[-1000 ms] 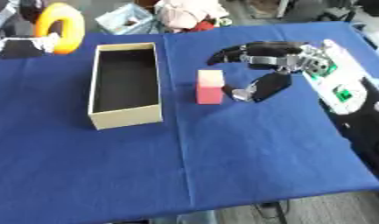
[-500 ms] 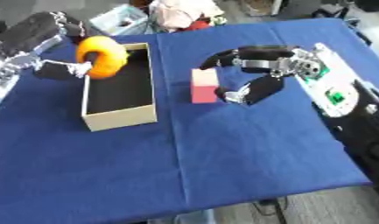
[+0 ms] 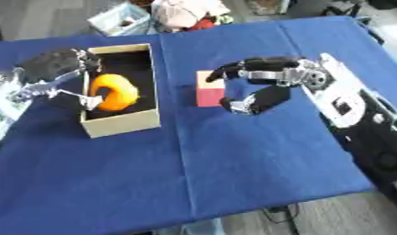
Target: Pick up objects on the table and place them in the box.
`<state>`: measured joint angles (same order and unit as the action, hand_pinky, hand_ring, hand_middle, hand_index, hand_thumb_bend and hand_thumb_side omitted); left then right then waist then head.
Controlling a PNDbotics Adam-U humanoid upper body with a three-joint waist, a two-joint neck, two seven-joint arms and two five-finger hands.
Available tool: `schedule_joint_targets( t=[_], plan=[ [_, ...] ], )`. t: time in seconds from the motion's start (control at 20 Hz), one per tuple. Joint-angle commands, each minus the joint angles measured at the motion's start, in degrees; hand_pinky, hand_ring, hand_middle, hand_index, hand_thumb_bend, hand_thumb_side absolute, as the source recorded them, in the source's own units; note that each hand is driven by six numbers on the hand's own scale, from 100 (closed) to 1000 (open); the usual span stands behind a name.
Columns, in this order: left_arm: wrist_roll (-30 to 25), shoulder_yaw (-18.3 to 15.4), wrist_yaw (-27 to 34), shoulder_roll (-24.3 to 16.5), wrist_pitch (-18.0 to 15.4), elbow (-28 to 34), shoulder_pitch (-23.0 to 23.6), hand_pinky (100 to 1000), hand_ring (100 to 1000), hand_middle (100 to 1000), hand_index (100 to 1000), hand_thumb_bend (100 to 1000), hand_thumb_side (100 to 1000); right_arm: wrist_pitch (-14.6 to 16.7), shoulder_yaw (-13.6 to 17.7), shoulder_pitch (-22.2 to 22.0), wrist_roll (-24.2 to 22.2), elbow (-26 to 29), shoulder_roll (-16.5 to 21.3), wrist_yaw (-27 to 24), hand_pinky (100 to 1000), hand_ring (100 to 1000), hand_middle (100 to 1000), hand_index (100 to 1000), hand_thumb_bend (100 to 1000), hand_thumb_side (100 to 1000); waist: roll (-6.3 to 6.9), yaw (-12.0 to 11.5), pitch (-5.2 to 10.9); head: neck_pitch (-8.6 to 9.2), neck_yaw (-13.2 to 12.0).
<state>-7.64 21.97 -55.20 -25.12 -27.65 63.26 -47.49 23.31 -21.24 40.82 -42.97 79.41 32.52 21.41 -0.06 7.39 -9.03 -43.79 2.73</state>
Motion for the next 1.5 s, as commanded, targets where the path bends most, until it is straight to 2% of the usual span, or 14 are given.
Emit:
schedule_joint_targets(
  t=[0.05, 0.15, 0.35, 0.45, 0.5, 0.55, 0.6, 0.75, 0.8, 1.05, 1.15, 1.2, 1.25, 1.5],
  plan=[
    [-0.8, -1.3, -0.4, -0.9, 0.3, 0.5, -0.9, 685, 651, 667, 801, 271, 758, 4.6, 0.6, 0.7, -4.2, 0.0, 1.1, 0.1, 913, 1000, 947, 1000, 100, 819, -0.06, -0.1, 0.85, -0.33, 0.2],
    [-0.8, -1.9, -0.2, -1.7, 1.5, 1.3, -1.1, 721, 693, 728, 839, 376, 856, 4.5, 0.9, 0.5, -4.0, -0.2, 1.5, 0.4, 913, 1000, 948, 1000, 100, 815, -0.08, -0.3, 0.91, -0.33, 0.4],
    [0.2, -3.0, 1.4, -3.1, 4.8, 4.1, -0.9, 767, 742, 780, 871, 446, 910, 4.5, 1.4, 0.4, -3.5, -0.6, 2.1, 1.2, 911, 1000, 950, 1000, 100, 807, -0.18, -0.7, 0.98, -0.33, 0.8],
    [1.1, -3.9, 3.3, -4.1, 7.0, 6.4, -0.7, 760, 729, 765, 868, 414, 888, 4.6, 1.7, 0.7, -3.1, -0.8, 2.5, 1.6, 910, 999, 952, 1000, 100, 770, -0.27, -1.0, 0.99, -0.33, 1.1],
    [2.1, -4.6, 4.9, -4.7, 8.6, 7.9, -0.4, 737, 692, 735, 853, 311, 851, 4.6, 1.9, 0.9, -2.8, -1.0, 2.8, 1.9, 908, 996, 955, 1000, 100, 716, -0.36, -1.2, 1.0, -0.33, 1.3],
    [3.4, -5.4, 7.2, -5.2, 10.7, 9.6, 0.1, 730, 683, 727, 850, 279, 847, 4.8, 2.1, 1.2, -2.5, -1.2, 3.0, 2.3, 908, 996, 956, 1000, 100, 694, -0.45, -1.4, 0.99, -0.33, 1.5],
    [4.7, -6.2, 9.9, -5.7, 12.7, 11.3, 0.9, 708, 654, 699, 836, 206, 830, 4.9, 2.3, 1.5, -2.2, -1.5, 3.3, 2.8, 910, 994, 962, 1000, 100, 598, -0.56, -1.6, 0.96, -0.29, 1.9],
    [7.7, -8.2, 20.0, -7.7, 18.2, 18.6, 4.2, 695, 635, 678, 826, 147, 831, 5.3, 3.3, 2.5, -0.8, -2.9, 4.1, 5.3, 913, 997, 969, 1000, 100, 587, -0.8, -2.5, 0.89, -0.16, 3.0],
    [8.4, -8.8, 23.0, -8.4, 19.7, 21.3, 5.5, 686, 625, 667, 820, 100, 843, 5.4, 3.6, 2.8, -0.4, -3.6, 4.2, 6.3, 916, 997, 978, 1000, 100, 616, -0.89, -2.9, 0.87, -0.06, 3.4],
    [10.0, -11.8, 33.5, -12.0, 25.0, 34.7, 13.0, 678, 615, 652, 817, 100, 865, 6.6, 4.5, 4.5, 2.4, -7.8, 4.1, 10.9, 917, 996, 992, 1000, 128, 626, -1.32, -5.1, 0.71, 0.26, 5.5],
    [10.3, -12.9, 35.4, -12.8, 26.3, 38.8, 15.8, 676, 611, 644, 816, 100, 871, 6.7, 5.2, 5.4, 3.8, -9.7, 3.8, 13.1, 918, 995, 998, 1000, 155, 612, -1.4, -6.0, 0.68, 0.22, 6.0],
    [10.5, -13.5, 36.2, -13.0, 26.9, 40.6, 17.0, 675, 609, 640, 816, 100, 880, 6.7, 5.6, 5.8, 4.6, -10.7, 3.5, 14.3, 918, 996, 998, 1000, 100, 607, -1.41, -6.3, 0.69, 0.17, 6.3],
    [10.6, -14.0, 36.8, -13.2, 27.3, 42.2, 18.1, 675, 608, 638, 816, 100, 895, 6.7, 6.0, 6.2, 5.3, -12.0, 3.1, 15.4, 918, 996, 998, 1000, 161, 620, -1.41, -6.6, 0.7, 0.15, 6.4],
    [11.0, -16.4, 38.6, -12.8, 29.4, 47.5, 22.4, 675, 607, 635, 819, 100, 900, 6.8, 7.9, 8.0, 8.0, -19.1, 0.7, 20.5, 918, 999, 996, 1000, 145, 695, -1.4, -7.8, 0.8, 0.05, 7.2]
  ],
)
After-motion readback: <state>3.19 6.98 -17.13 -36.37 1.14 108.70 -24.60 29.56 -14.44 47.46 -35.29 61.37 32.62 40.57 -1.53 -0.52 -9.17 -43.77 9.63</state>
